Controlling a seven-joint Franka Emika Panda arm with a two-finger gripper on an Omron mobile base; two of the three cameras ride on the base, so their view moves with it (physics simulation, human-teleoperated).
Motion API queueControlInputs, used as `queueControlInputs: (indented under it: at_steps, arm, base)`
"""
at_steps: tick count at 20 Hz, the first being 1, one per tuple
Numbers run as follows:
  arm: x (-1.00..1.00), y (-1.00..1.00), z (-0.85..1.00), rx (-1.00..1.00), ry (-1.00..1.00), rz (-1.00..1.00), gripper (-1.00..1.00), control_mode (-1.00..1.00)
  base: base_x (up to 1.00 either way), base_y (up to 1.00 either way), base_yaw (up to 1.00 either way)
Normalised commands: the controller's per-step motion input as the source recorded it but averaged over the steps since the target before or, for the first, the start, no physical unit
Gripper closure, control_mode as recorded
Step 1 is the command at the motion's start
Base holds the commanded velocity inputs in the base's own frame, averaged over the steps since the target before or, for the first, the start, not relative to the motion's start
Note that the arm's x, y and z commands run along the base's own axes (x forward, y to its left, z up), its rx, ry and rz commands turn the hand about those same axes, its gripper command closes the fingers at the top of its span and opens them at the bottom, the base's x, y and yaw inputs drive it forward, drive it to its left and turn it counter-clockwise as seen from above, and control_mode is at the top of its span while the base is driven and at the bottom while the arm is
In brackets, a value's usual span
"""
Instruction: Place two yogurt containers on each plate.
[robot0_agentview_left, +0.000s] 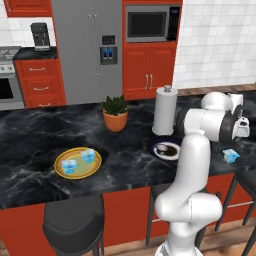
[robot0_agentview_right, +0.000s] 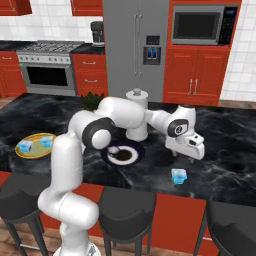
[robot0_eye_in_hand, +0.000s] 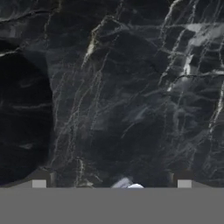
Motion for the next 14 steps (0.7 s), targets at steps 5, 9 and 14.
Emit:
queueControlInputs:
  at_steps: [5,9,14]
  arm:
    - [-0.32,-0.12,-0.04,0.02,0.08,0.32,-1.0,-1.0]
    - [-0.25,0.01,-0.08,0.01,0.03,0.4,-1.0,-1.0]
    - [-0.22,0.05,-0.03,0.06,0.0,0.49,-1.0,-1.0]
  base:
    - [0.0,0.0,0.0]
    - [0.0,0.0,0.0]
    - [0.0,0.0,0.0]
